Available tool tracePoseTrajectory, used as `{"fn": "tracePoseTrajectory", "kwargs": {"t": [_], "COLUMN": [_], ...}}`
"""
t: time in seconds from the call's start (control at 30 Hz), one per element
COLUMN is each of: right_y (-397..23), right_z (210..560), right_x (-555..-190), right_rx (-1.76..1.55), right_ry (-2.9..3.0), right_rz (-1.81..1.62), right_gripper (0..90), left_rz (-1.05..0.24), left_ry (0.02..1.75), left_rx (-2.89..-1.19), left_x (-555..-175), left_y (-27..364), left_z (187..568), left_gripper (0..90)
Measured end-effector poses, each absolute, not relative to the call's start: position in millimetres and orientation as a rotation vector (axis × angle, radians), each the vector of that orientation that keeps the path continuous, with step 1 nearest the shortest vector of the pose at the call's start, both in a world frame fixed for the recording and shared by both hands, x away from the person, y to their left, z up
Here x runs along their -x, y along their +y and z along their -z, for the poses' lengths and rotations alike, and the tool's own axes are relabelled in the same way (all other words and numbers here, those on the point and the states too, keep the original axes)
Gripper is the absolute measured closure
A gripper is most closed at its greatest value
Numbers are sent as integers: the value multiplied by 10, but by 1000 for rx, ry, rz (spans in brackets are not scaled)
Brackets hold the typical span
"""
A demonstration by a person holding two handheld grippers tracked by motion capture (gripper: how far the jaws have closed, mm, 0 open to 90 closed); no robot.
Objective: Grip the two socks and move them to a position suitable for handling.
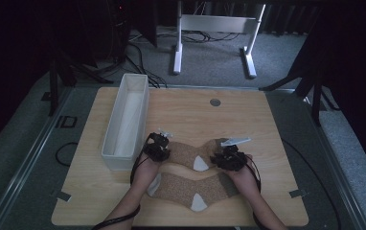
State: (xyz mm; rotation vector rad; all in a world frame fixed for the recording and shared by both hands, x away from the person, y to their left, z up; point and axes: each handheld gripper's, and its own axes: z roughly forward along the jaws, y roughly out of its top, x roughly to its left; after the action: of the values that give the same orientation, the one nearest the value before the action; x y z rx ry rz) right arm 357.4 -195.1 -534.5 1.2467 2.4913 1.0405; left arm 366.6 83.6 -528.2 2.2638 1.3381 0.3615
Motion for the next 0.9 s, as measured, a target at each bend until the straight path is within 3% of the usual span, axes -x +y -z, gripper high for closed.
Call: {"fn": "tracePoseTrajectory", "kwargs": {"t": [0.13, 0.27, 0.4, 0.67, 0.9], "right_y": [-1947, -1943, -1982, -2050, -2067], "right_z": [5404, 5401, 5308, 5153, 5129], "right_x": [-3593, -3595, -3579, -3533, -3423], "right_rx": [-1274, -1260, -1229, -1222, -1194], "right_ry": [2501, 2513, 2501, 2444, 2459], "right_rz": [-1035, -1046, -1062, -1124, -1120], "right_gripper": [704, 600, 499, 409, 433], "left_rz": [-355, -345, -323, -298, -268], "left_ry": [1347, 1334, 1333, 1305, 1249], "left_rx": [-2248, -2255, -2244, -2193, -2191], "left_x": [-3655, -3662, -3673, -3578, -3413], "left_y": [861, 872, 910, 937, 1011], "left_z": [5296, 5297, 5273, 5193, 5069], "left_gripper": [827, 778, 682, 535, 513]}}
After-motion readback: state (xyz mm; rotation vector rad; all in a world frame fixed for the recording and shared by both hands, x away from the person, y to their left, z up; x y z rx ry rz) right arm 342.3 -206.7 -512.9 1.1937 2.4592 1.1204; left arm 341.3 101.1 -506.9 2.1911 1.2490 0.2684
